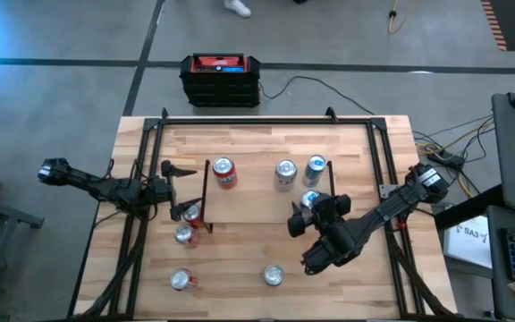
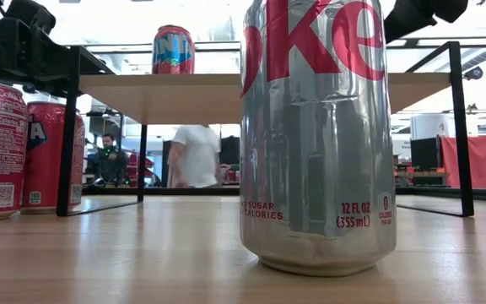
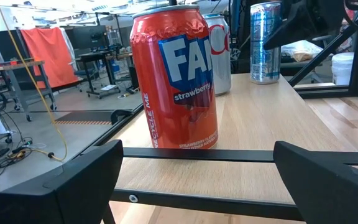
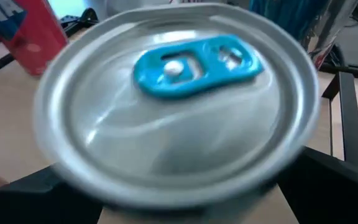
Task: Place canned beverage on shelf
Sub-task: Put the blue soda can on the shelf aligned with the other blue soda can
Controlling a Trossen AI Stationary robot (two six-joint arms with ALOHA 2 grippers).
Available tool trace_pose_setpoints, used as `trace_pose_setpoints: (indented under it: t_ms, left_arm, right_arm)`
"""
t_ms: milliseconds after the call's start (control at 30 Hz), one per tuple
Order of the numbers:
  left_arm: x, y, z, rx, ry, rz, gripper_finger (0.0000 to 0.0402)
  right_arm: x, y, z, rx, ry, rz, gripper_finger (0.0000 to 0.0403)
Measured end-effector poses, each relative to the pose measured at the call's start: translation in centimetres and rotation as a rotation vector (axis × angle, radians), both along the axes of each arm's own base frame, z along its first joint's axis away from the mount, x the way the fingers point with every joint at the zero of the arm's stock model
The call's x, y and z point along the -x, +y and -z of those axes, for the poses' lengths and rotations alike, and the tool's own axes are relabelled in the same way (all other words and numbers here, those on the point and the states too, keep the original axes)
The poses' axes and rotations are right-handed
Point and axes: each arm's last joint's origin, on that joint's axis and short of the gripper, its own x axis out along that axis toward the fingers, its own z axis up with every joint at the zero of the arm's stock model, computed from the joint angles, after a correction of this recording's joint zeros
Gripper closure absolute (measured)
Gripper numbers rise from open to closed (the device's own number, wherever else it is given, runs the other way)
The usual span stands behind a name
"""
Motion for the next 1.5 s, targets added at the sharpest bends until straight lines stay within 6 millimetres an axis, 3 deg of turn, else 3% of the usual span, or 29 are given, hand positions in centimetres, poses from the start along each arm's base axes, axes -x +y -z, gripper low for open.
trace_pose_setpoints:
  t_ms: [167,600,933,1500]
  left_arm:
    - [0.00,0.00,0.00,0.000,0.000,0.000,0.0002]
    - [0.00,0.00,0.00,0.000,0.000,0.000,0.0002]
    - [0.00,0.00,0.00,0.000,0.000,0.000,0.0002]
    - [0.00,0.00,0.00,0.000,0.000,0.000,0.0002]
  right_arm:
    - [-0.15,-0.30,0.07,-0.005,0.003,0.012,0.0050]
    - [-0.16,-0.25,0.13,-0.030,0.012,0.014,0.0181]
    - [-0.11,-0.24,0.15,-0.048,0.010,0.024,0.0154]
    - [0.48,-0.51,0.09,-0.048,0.057,0.052,0.0166]
